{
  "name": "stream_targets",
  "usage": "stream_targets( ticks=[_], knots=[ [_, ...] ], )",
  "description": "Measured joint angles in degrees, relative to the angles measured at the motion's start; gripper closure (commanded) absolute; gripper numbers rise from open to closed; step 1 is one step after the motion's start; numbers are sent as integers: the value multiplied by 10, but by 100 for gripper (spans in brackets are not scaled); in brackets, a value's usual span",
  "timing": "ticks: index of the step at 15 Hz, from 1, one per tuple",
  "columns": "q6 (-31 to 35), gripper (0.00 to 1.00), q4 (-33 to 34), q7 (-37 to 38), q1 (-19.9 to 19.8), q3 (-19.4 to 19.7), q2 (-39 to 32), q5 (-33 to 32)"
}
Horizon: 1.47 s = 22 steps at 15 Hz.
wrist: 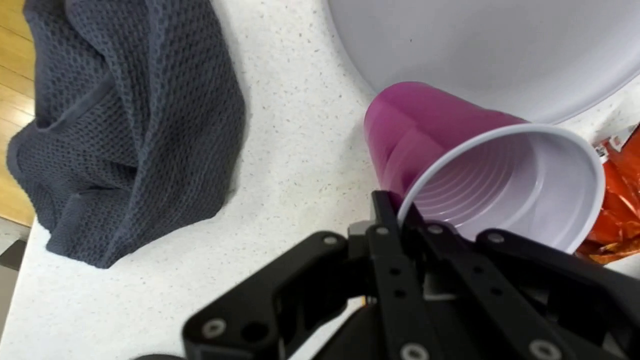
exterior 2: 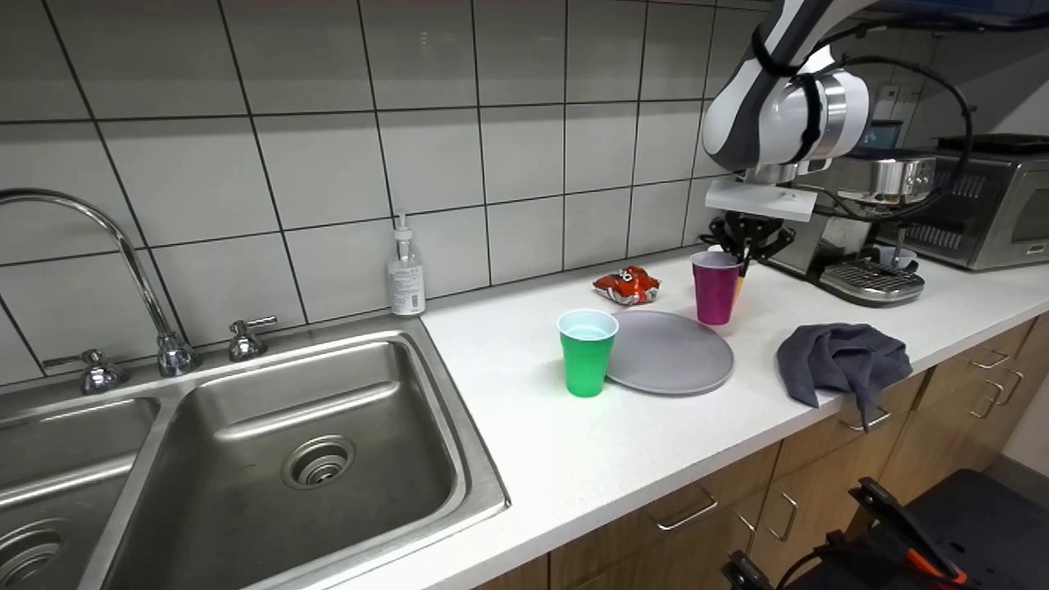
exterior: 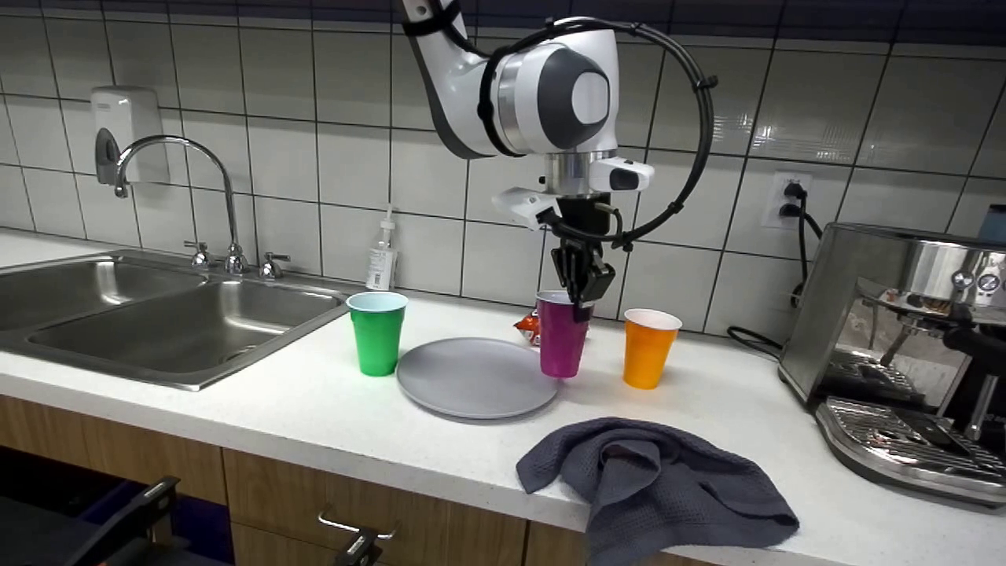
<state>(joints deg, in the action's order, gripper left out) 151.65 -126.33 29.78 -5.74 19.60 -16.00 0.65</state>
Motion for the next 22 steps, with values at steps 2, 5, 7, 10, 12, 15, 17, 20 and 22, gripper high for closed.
stream_targets(
  ticks=[2,5,7,10,12,15,17,20,22],
  knots=[
    [0,99,-6,0,6,-6,4,0],
    [0,99,-11,0,16,-17,5,-1],
    [0,99,-12,0,22,-26,5,-1],
    [0,99,-12,0,33,-36,5,-1],
    [0,99,-12,0,38,-43,5,-1],
    [0,99,-12,0,44,-54,5,-1],
    [0,99,-12,0,47,-61,5,-1],
    [0,99,-11,0,51,-70,2,-1],
    [1,99,-7,0,55,-73,-2,-1]
  ],
)
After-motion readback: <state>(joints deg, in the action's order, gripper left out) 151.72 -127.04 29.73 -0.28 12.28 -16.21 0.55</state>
